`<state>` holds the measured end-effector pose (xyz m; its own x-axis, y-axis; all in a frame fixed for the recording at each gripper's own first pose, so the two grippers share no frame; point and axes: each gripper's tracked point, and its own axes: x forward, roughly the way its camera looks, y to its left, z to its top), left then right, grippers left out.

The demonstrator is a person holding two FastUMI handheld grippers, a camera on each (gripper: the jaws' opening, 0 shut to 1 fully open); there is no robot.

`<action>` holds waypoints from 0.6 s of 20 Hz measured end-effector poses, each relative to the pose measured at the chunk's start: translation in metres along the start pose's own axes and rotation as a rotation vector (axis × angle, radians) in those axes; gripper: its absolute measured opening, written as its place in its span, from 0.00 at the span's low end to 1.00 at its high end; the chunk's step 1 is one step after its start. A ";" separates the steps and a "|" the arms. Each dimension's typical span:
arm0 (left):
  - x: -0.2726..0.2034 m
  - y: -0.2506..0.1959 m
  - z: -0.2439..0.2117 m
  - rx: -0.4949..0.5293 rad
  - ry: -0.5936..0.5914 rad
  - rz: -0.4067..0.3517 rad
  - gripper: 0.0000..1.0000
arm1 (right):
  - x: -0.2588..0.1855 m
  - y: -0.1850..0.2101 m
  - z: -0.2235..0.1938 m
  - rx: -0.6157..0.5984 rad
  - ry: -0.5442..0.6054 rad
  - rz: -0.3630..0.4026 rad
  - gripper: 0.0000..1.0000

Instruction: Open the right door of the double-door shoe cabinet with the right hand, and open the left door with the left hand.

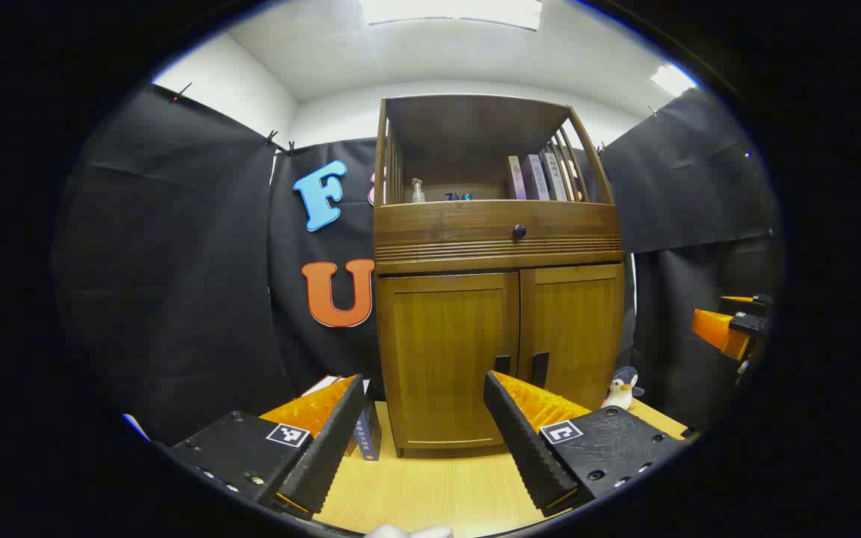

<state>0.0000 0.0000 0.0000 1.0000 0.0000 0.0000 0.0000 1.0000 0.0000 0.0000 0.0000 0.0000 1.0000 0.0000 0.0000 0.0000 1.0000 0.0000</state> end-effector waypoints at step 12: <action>0.009 0.011 -0.009 0.034 0.015 0.002 0.96 | 0.011 0.008 -0.009 -0.024 0.019 -0.016 1.00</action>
<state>0.0092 0.0106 -0.0090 0.9999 0.0023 -0.0145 -0.0018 0.9994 0.0339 0.0109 0.0079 -0.0094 0.9997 -0.0160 -0.0183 0.0156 0.9996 -0.0241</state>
